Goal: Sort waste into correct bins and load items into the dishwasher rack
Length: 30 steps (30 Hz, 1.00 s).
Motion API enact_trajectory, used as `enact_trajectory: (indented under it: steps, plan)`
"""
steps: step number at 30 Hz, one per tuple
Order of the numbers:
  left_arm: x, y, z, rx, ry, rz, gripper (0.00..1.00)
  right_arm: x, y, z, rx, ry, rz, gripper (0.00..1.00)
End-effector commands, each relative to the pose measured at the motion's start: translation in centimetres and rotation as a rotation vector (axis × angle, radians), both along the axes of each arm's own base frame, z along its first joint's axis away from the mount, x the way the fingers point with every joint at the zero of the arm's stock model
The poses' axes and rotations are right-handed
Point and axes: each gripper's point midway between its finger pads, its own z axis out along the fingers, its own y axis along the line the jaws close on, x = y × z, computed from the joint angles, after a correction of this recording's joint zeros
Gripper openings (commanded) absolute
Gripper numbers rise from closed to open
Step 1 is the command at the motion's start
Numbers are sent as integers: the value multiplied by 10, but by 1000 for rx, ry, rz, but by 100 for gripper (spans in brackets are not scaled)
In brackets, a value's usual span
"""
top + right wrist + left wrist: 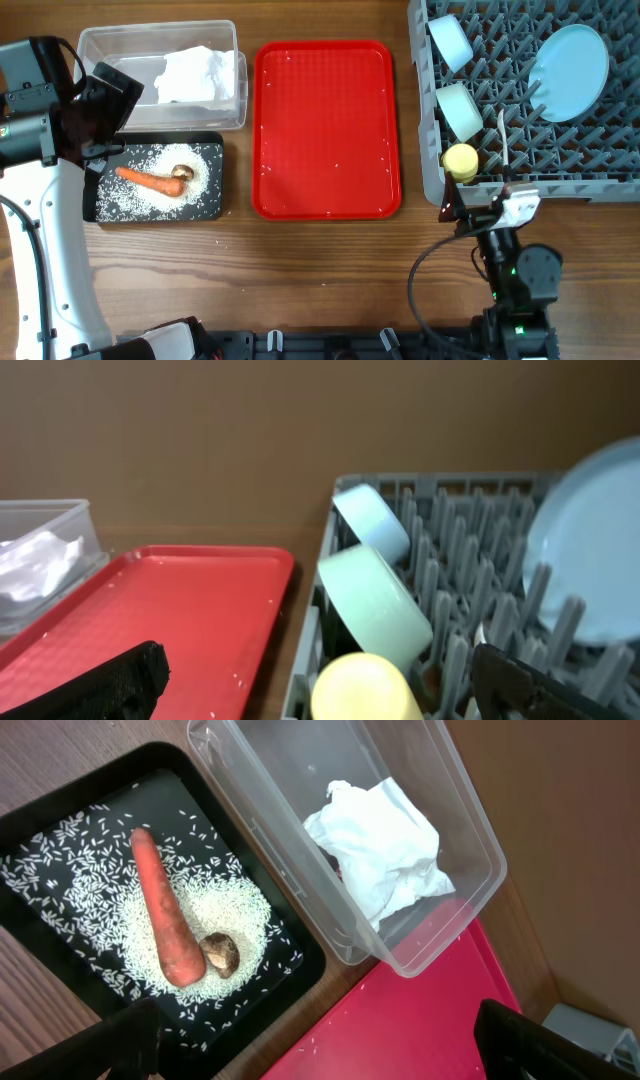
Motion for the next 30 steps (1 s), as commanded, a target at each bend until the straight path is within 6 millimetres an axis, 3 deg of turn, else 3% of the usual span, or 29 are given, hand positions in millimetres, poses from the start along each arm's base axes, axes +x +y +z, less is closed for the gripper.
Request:
enact_trajectory:
  steps: [1, 3, 8, 30]
  plan:
    - [1, 1, -1, 19, 6, -10, 100, -6, -3, -6, -102, -50, -28, 100]
    - [1, 1, -1, 19, 6, -10, 100, -8, -3, -14, -105, -32, -28, 100]
    - [1, 1, -1, 19, 6, -10, 100, -18, -3, -6, -104, -73, -26, 100]
    - [1, 1, -1, 19, 6, -10, 100, -17, -1, -12, -105, -51, -16, 100]
